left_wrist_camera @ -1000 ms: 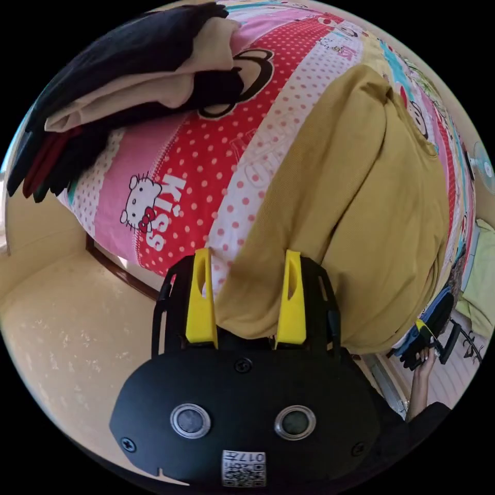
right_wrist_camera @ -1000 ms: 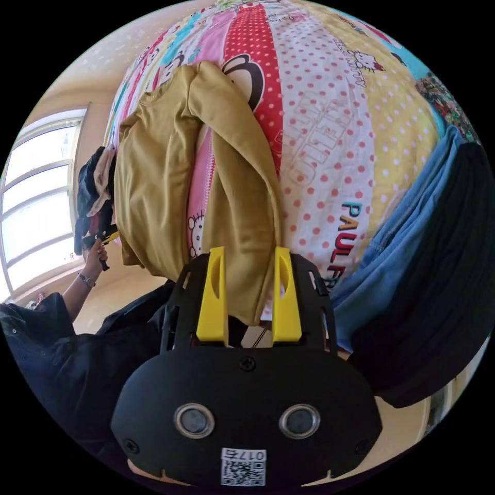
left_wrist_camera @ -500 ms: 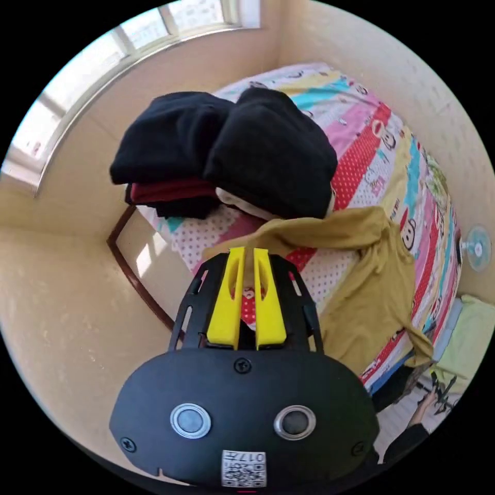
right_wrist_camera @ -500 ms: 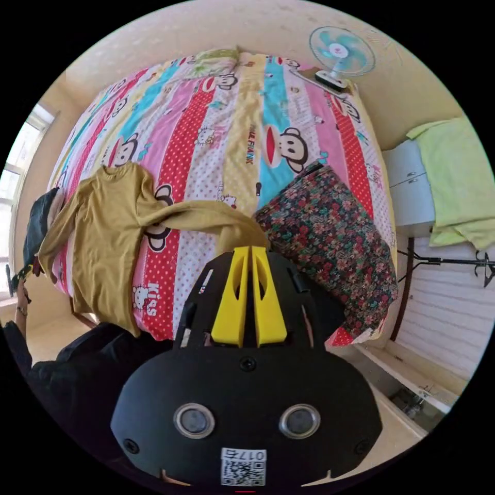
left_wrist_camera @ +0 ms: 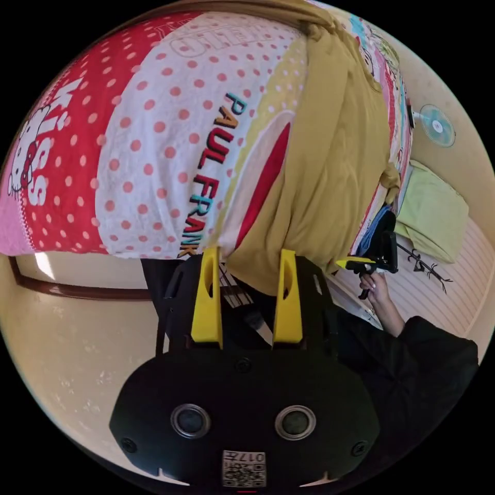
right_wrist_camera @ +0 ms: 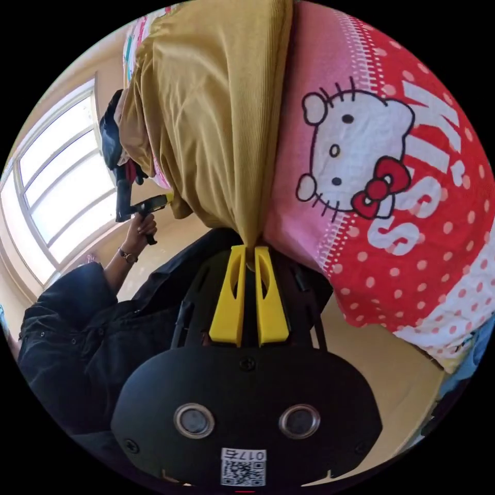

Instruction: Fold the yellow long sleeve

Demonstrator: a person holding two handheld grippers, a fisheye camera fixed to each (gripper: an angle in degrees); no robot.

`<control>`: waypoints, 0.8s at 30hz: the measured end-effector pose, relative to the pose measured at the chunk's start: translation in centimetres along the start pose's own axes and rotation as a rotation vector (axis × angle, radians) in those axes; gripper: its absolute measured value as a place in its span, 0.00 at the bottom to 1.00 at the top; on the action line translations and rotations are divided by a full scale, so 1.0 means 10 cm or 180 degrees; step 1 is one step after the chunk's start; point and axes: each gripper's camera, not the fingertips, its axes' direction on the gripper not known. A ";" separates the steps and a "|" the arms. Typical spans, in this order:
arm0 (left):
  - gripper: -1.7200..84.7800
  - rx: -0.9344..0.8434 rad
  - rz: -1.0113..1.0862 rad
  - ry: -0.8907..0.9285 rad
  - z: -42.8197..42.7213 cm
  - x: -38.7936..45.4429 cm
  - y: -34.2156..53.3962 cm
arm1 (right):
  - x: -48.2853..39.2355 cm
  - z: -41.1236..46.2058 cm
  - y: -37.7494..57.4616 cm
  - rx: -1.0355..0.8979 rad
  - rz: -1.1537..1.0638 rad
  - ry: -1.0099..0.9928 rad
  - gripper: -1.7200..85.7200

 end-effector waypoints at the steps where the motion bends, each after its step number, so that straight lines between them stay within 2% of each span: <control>1: 0.10 -0.0077 0.0132 0.0164 -0.14 -0.01 0.03 | 0.01 -0.15 0.07 0.0081 0.0045 0.0151 0.07; 3: 0.07 -0.0020 0.0300 0.0252 -0.41 -0.02 0.17 | 0.00 -0.43 0.25 0.0197 0.0001 0.0253 0.06; 6: 0.05 -0.0074 0.0228 0.0015 -0.55 -0.13 0.47 | 0.06 -0.70 0.52 0.0252 0.0096 0.0661 0.05; 9: 0.06 -0.0239 -0.0401 -0.0053 -0.34 -0.51 0.65 | 0.33 -0.62 0.52 0.0103 0.0312 0.0977 0.05; 12: 0.13 0.0444 -0.0920 0.0465 -0.61 -1.04 0.84 | 0.48 -0.65 0.44 0.0201 0.0432 0.0838 0.04; 13: 0.15 0.0835 -0.1055 0.0626 -0.82 -1.25 0.90 | 0.46 -0.68 0.43 0.0374 0.0393 0.0799 0.04; 15: 0.15 0.1407 -0.1214 0.0594 -1.21 -1.55 0.97 | 0.40 -0.67 0.39 0.0490 0.0317 0.0805 0.03; 17: 0.16 0.1884 -0.1439 0.0273 -1.70 -1.93 0.96 | 0.30 -0.56 0.28 0.0424 0.0226 0.0861 0.03; 21: 0.19 0.2255 -0.1831 0.0114 -2.20 -2.57 0.77 | 0.10 -0.34 0.11 0.0376 0.0026 0.0973 0.02; 24: 0.19 0.1992 -0.1844 0.0220 -2.25 -3.06 0.43 | -0.02 -0.10 -0.06 0.0299 -0.0033 0.1013 0.02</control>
